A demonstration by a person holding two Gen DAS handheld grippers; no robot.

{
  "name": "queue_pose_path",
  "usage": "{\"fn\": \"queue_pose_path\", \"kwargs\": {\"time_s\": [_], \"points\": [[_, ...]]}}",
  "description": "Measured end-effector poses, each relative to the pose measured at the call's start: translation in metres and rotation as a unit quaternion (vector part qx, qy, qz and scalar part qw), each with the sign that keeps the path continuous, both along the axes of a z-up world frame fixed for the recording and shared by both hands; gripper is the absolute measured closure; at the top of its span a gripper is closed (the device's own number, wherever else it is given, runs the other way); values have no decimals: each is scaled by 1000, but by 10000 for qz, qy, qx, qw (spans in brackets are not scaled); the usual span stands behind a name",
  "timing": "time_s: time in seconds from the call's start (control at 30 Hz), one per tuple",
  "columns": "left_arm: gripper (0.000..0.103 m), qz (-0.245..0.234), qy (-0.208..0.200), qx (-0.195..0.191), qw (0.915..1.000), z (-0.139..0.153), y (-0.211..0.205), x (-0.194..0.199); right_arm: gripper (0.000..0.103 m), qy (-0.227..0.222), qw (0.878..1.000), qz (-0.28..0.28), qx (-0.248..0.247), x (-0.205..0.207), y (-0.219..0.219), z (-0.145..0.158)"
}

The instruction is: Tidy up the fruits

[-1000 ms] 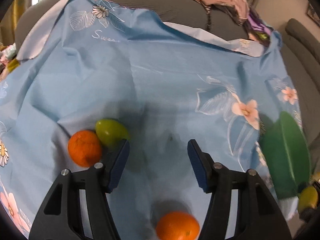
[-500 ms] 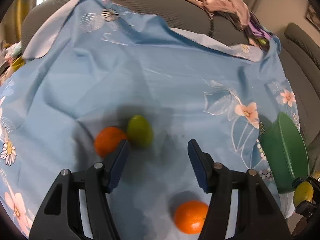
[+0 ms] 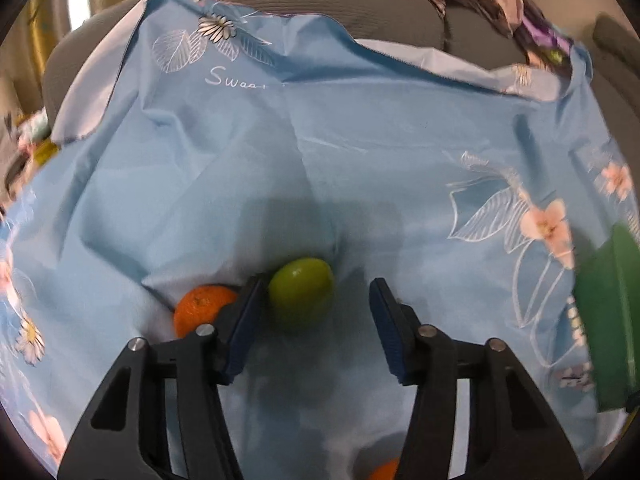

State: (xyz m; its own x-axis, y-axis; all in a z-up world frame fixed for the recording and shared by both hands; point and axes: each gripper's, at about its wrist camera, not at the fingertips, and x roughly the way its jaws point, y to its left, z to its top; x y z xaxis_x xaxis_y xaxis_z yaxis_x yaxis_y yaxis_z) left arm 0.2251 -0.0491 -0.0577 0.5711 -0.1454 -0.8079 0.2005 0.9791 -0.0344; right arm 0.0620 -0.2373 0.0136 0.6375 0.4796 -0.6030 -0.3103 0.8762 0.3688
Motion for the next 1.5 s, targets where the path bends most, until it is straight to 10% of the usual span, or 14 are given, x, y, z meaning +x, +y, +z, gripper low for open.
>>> {"fn": "queue_pose_path", "kwargs": {"time_s": [0.27, 0.77, 1.5], "points": [[69, -296, -70, 581, 9978, -9, -4, 3, 55, -11, 10000, -86, 17, 0, -4, 1], [69, -660, -204, -260, 9973, 46, -22, -49, 55, -173, 9987, -480, 16, -7, -28, 16], [69, -2452, -372, -552, 9672, 89, -161, -128, 55, -121, 9815, -1820, -575, -27, -101, 14]]}}
